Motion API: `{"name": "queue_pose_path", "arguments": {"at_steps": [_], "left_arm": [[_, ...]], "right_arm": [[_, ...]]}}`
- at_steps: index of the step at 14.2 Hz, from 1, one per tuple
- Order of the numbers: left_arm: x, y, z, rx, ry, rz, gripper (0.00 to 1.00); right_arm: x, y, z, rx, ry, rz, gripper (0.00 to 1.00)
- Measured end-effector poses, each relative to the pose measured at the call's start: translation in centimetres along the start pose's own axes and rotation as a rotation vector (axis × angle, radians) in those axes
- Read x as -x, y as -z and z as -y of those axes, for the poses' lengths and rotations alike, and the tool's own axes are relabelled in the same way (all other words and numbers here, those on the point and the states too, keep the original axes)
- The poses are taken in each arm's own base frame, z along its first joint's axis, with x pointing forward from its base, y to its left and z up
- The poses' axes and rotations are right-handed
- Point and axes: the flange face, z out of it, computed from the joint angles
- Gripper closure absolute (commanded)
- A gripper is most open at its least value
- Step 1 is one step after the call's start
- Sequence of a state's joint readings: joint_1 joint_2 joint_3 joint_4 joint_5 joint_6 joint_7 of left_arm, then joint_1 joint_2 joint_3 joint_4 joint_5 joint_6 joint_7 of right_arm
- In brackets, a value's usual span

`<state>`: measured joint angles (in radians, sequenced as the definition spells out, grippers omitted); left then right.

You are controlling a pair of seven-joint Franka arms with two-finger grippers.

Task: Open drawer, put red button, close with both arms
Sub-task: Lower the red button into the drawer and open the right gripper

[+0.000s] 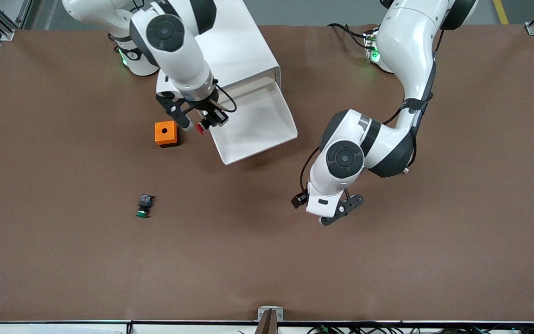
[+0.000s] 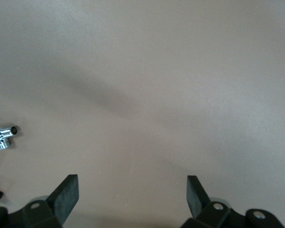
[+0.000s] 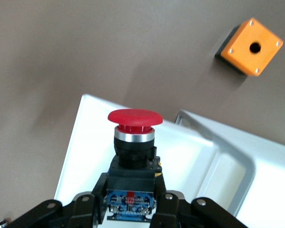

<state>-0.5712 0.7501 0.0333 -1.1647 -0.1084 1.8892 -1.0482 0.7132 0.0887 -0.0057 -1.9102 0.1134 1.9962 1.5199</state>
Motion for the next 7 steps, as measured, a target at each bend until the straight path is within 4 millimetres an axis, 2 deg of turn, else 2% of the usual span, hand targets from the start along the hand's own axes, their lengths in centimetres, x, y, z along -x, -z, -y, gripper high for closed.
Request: {"name": "queue_pose_path", "arguments": {"at_steps": [4, 7], "left_arm": [[0.0, -0.1, 0.0, -0.001, 0.0, 0.001, 0.0], [0.0, -0.1, 0.0, -0.003, 0.0, 0.002, 0.0]], "right_arm": [[5.2, -3.3, 1.0, -0.006, -0.047, -0.006, 1.0], [8.0, -6.1, 1.8, -0.012, -0.084, -0.023, 1.0]]}}
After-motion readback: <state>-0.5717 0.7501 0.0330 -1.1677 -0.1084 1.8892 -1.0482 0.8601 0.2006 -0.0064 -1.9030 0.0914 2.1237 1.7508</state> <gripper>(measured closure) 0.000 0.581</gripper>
